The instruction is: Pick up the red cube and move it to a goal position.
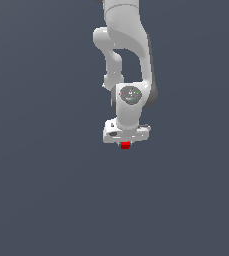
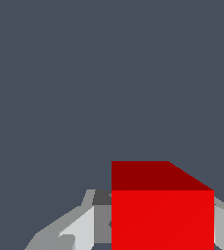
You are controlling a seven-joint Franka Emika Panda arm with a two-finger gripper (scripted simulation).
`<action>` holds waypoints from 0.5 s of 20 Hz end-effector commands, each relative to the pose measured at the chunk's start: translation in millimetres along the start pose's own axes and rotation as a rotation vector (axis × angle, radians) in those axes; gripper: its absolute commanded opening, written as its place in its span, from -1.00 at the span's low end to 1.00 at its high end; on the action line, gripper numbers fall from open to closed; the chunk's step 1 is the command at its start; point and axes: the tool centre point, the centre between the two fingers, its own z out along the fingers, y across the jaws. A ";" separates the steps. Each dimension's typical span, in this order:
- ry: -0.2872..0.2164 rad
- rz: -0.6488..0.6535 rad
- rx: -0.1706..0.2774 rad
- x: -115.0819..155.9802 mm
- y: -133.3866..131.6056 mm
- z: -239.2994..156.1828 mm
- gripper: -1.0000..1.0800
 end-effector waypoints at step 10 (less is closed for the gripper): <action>0.000 0.000 -0.001 24.4 0.0 -26.6 -1.00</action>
